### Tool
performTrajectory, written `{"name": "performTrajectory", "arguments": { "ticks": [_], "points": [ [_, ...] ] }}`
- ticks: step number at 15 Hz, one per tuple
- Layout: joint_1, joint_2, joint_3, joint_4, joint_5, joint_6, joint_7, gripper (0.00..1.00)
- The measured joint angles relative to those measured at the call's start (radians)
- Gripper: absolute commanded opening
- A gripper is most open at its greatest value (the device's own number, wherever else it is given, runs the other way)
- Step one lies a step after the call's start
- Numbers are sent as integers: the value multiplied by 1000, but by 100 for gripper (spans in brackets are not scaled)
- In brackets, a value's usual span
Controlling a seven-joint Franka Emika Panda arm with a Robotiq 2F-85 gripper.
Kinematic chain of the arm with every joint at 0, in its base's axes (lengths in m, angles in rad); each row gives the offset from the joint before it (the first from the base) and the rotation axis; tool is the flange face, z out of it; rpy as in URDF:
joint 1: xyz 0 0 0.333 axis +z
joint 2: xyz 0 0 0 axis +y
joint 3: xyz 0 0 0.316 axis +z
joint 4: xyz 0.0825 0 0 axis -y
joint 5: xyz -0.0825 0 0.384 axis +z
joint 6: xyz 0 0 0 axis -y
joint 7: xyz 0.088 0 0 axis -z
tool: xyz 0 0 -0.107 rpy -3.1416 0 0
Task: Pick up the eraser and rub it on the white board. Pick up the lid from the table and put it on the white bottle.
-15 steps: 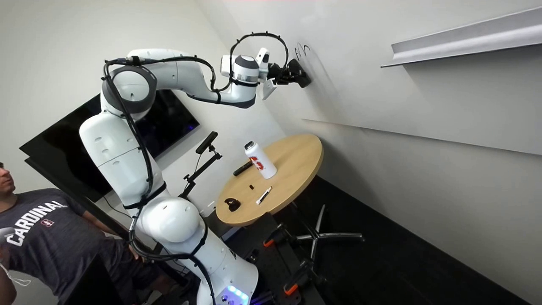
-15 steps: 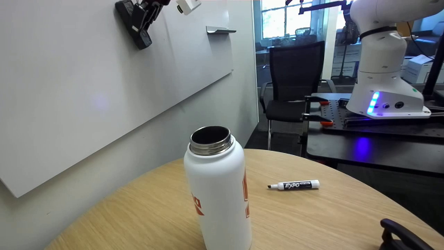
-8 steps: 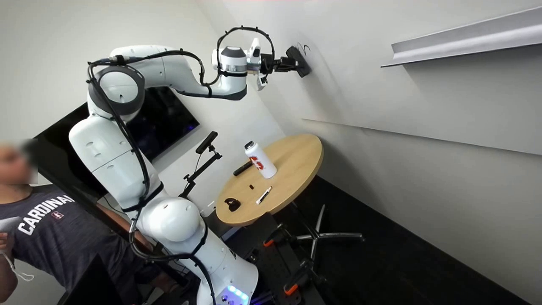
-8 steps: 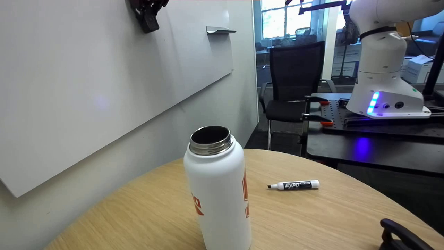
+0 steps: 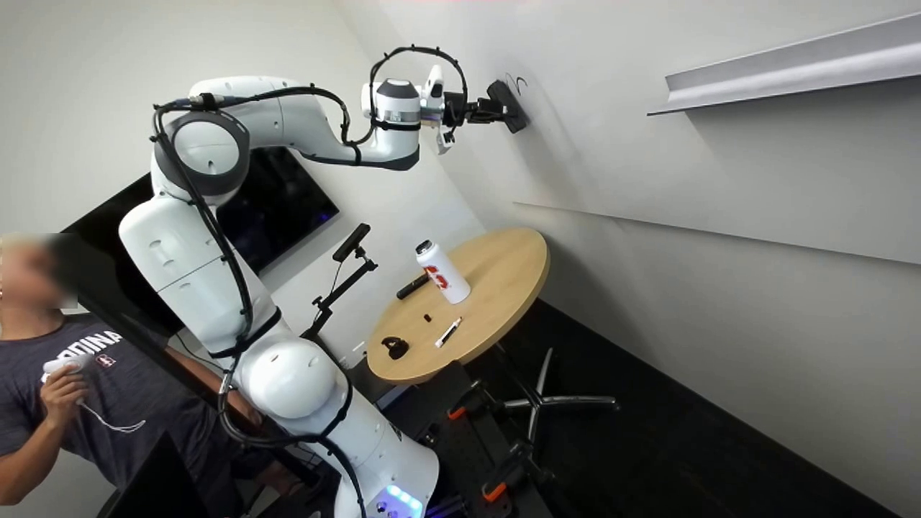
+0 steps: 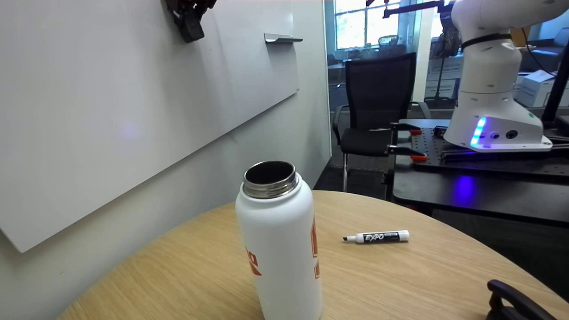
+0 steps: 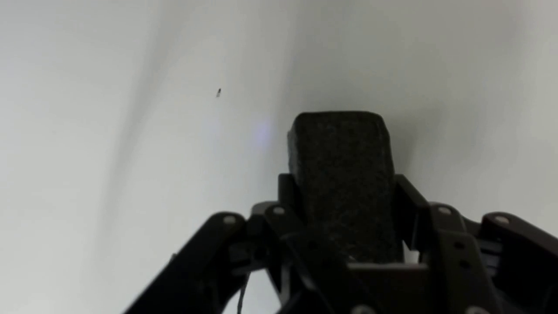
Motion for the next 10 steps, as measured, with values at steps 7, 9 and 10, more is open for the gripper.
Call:
{"name": "performTrajectory", "arguments": {
  "ticks": [7, 9, 10],
  "points": [
    [-103, -5, 74, 28, 88, -1, -7, 31],
    [-112, -7, 79, 29, 114, -1, -8, 31],
    [-115, -8, 79, 29, 124, -1, -8, 31]
  ]
}}
